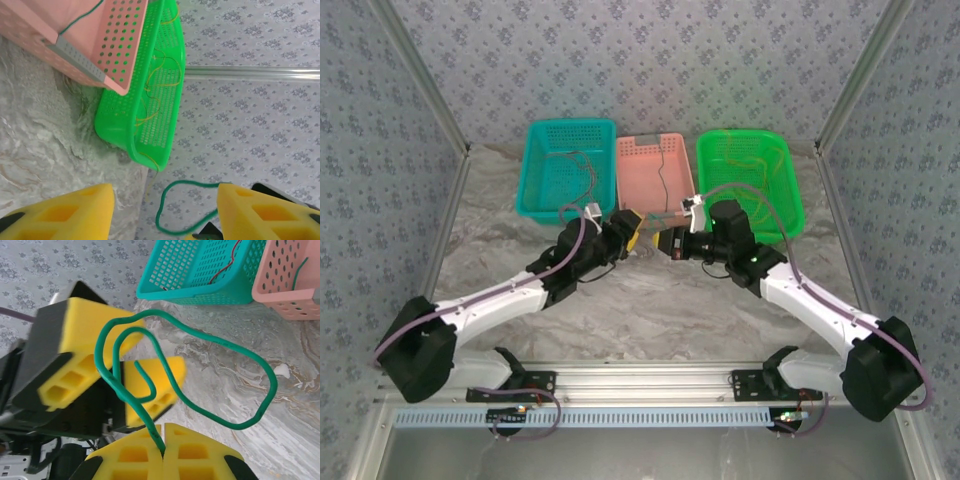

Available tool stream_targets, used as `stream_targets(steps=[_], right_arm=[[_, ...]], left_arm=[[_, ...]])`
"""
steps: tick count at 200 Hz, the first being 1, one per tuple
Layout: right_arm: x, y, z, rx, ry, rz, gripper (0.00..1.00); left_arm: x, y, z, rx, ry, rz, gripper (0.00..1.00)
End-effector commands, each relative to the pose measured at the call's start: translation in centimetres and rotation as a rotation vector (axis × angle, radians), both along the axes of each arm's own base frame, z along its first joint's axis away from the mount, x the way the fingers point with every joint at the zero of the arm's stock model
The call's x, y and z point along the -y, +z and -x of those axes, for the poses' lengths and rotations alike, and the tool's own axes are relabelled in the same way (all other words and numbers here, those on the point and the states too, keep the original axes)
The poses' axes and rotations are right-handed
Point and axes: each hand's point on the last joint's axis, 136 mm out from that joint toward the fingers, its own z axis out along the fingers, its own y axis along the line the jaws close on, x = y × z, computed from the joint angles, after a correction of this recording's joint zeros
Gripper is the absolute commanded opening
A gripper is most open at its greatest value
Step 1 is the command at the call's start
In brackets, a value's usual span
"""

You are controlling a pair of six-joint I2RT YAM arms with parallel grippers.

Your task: Untangle the cables

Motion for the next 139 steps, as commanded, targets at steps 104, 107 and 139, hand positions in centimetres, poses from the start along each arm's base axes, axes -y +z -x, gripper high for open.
stream_targets(steps=[104, 107, 139], right_arm=[[-0.75, 1.05, -0.45, 0.026, -0.01, -0.044, 0.0], [-0.74, 0.93, -0.5, 0.024, -0.011, -0.041, 0.0], [-0.76, 0.67, -0.48, 0.023, -0.012, -0.038, 0.0]], left_arm=[[1.77, 3.79, 0.18, 0.021, -0.044, 0.145, 0.31], [1.82, 3.81, 0.22, 0.021, -0.046, 0.145, 0.3], [2.01, 3.98, 0.3, 0.024, -0.048, 0.143, 0.26]])
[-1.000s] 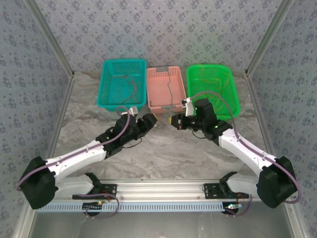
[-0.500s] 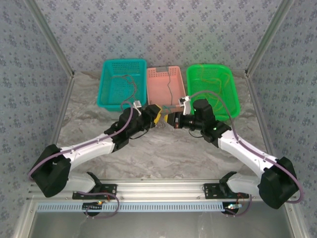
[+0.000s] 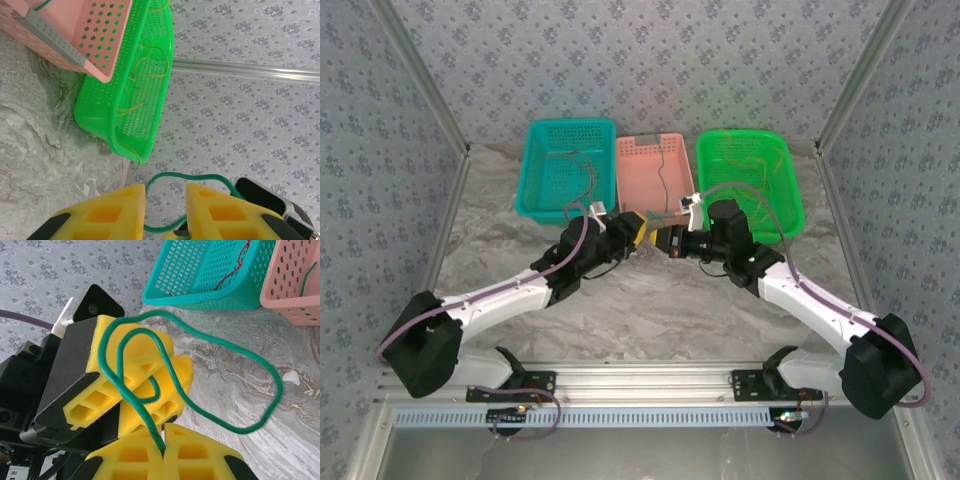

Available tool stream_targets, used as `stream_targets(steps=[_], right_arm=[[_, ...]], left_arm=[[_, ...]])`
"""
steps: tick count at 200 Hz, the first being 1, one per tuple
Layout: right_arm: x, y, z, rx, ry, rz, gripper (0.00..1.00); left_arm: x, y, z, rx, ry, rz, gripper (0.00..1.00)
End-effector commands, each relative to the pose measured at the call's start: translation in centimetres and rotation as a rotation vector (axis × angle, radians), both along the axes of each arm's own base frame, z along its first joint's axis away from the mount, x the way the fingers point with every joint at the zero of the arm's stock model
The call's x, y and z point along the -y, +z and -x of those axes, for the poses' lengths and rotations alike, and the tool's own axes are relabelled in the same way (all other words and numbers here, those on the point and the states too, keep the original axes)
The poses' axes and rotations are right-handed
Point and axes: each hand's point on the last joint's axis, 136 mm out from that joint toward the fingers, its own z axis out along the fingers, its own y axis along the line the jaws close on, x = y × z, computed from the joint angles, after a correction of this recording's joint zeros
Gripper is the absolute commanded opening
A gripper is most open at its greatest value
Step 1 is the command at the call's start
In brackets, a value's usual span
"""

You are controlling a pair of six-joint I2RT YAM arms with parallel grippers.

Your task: Untangle the cables

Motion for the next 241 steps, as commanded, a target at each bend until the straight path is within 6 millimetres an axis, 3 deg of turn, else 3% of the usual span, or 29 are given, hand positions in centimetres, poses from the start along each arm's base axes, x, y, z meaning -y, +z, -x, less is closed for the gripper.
stream_targets(steps=[1, 61, 98, 119, 133, 211, 241], right_arm=[[-0.2, 0.2, -0.2, 0.016, -0.01, -0.01, 0.0], [-0.1, -0.1, -0.3, 0.015, -0.016, -0.001, 0.0], [-0.3, 0.3, -0.3, 0.021, -0.016, -0.018, 0.0], [-0.3, 0.6, 0.0, 0.026, -0.01, -0.021, 0.0], [-0.1, 0.5, 0.1, 0.029, -0.012, -0.012, 0.0], [4.4, -2.5, 2.0, 0.049, -0.047, 0.173, 0.0], [4.9, -3.7, 3.2, 0.05, -0.002, 0.253, 0.0]], left_arm=[[0.9, 2.7, 0.2, 0.044, -0.025, 0.062, 0.26], [0.2, 3.2, 0.8, 0.044, -0.019, 0.027, 0.29], [0.9, 2.8, 0.9, 0.034, -0.036, 0.017, 0.15], [0.9, 2.6, 0.8, 0.032, -0.032, 0.01, 0.13], [0.6, 2.5, 0.7, 0.032, -0.024, 0.001, 0.03], [-6.7, 0.6, -3.0, -0.023, 0.009, -0.278, 0.0], [-9.2, 1.6, -5.4, -0.006, 0.016, -0.331, 0.0]])
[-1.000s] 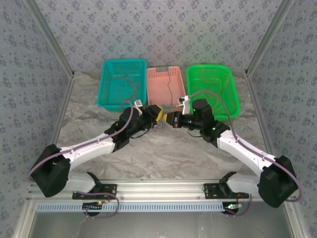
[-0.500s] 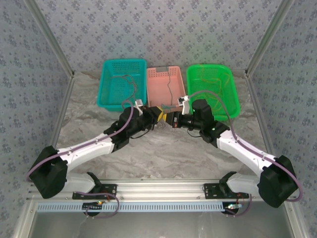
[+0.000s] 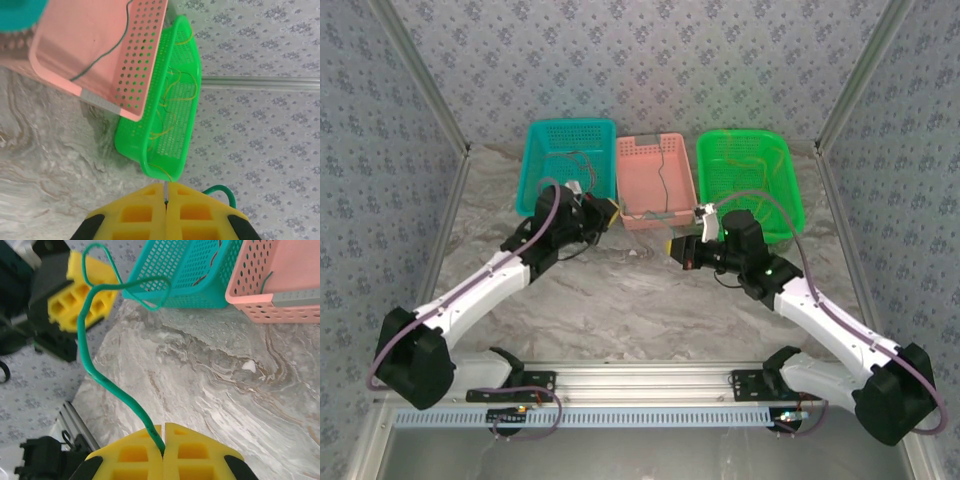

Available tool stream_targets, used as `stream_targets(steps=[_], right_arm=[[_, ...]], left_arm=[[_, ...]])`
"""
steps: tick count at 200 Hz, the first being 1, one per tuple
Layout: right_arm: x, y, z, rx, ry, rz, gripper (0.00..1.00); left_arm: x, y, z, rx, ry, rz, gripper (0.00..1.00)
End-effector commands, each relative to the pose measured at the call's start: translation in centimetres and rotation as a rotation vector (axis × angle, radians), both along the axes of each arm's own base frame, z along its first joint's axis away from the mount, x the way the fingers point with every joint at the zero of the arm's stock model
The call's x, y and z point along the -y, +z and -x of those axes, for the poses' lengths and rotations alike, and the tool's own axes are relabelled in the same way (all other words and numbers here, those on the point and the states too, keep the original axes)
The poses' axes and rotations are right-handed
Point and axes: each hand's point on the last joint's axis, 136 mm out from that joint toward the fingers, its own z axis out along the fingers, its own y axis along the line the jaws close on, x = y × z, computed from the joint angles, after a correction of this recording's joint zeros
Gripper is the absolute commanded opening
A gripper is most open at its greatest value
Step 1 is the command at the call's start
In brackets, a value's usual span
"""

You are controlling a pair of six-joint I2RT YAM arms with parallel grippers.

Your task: Untangle the cables

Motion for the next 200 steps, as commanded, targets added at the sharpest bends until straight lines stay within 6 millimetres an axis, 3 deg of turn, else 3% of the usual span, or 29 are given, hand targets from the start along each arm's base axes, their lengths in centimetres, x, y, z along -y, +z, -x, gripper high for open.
stream_targets(steps=[1, 33, 87, 139, 200], right_arm=[[1.3, -2.8, 1.4, -0.029, 0.025, 0.134, 0.0], [2.3, -5.4, 2.6, -0.047, 0.05, 0.301, 0.0], [3.0, -8.8, 3.3, -0.007, 0.035, 0.601, 0.0], [2.1, -10.8, 5.1, 0.027, 0.114, 0.794, 0.0], [1.1, -13.3, 8.2, 0.07, 0.228, 0.961, 0.0]], left_arm=[[-2.5, 0.5, -1.7, 0.008, 0.004, -0.092, 0.0], [-4.6, 3.1, -3.5, 0.036, -0.038, -0.194, 0.0], [-9.6, 4.2, -5.3, 0.005, 0.002, -0.462, 0.0], [-12.9, 8.8, -7.4, 0.13, 0.103, -0.548, 0.0], [-15.4, 12.5, -9.0, 0.208, 0.177, -0.582, 0.0]])
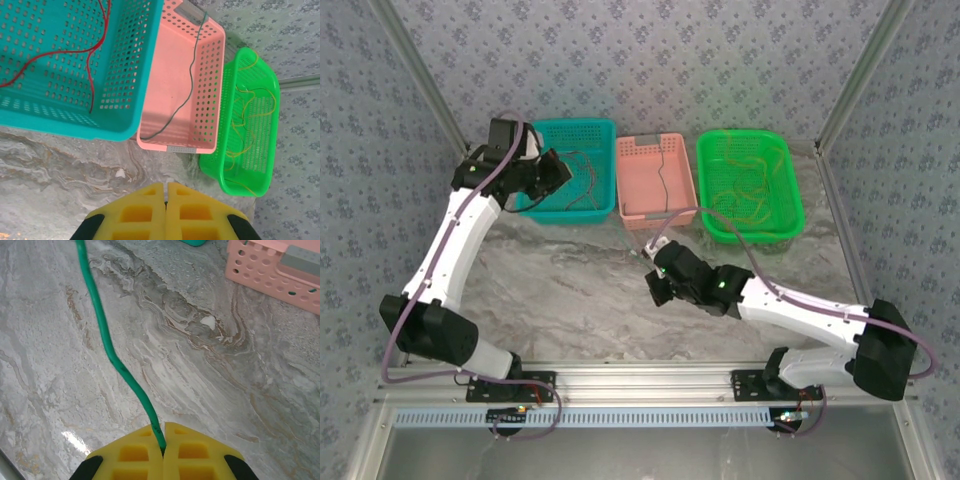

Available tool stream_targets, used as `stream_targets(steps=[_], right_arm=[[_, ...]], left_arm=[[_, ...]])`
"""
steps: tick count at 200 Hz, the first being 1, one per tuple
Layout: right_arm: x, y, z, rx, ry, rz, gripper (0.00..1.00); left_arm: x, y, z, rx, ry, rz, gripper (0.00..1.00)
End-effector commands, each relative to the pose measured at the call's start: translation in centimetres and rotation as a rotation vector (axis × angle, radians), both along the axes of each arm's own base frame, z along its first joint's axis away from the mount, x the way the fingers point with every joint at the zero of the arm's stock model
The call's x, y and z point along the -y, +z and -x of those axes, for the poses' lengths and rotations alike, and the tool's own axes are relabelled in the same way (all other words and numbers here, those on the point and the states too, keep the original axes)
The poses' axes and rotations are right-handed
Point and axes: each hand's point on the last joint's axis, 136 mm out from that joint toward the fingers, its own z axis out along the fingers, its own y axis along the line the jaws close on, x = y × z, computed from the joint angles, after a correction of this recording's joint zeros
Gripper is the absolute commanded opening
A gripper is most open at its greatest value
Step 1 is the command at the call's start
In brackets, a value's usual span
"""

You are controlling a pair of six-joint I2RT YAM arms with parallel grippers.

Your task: Untangle the cables

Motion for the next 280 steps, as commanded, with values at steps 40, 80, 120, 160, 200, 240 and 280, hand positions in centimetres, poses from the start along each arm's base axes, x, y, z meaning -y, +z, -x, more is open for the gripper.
stream_targets(steps=[40, 80, 120, 160, 200, 240, 280], right_arm=[[5.1, -7.8, 4.8, -0.105, 0.057, 0.44, 0.0], [4.9, -8.2, 5.7, -0.091, 0.096, 0.428, 0.0], [4.2, -9.0, 7.1, -0.081, 0.155, 0.487, 0.0], [3.6, -6.7, 6.0, -0.076, 0.071, 0.373, 0.0], [3.6, -0.3, 3.1, -0.091, -0.033, 0.082, 0.0], [7.1, 5.3, 0.5, -0.082, -0.171, -0.033, 0.0], [9.1, 7.4, -5.6, -0.085, -0.266, -0.038, 0.0]], left_arm=[[-6.8, 8.3, -4.9, 0.293, 0.244, -0.085, 0.0], [-8.7, 9.7, -5.5, 0.308, 0.281, -0.075, 0.0], [-9.7, 11.6, -5.8, 0.346, 0.299, -0.056, 0.0], [-8.9, 11.5, -5.5, 0.334, 0.263, -0.023, 0.0], [-7.7, 11.7, -2.4, 0.353, 0.22, -0.002, 0.0], [-4.9, 10.7, 2.5, 0.356, 0.118, -0.031, 0.15], [-1.4, 5.8, 6.7, 0.32, 0.039, -0.078, 0.27]])
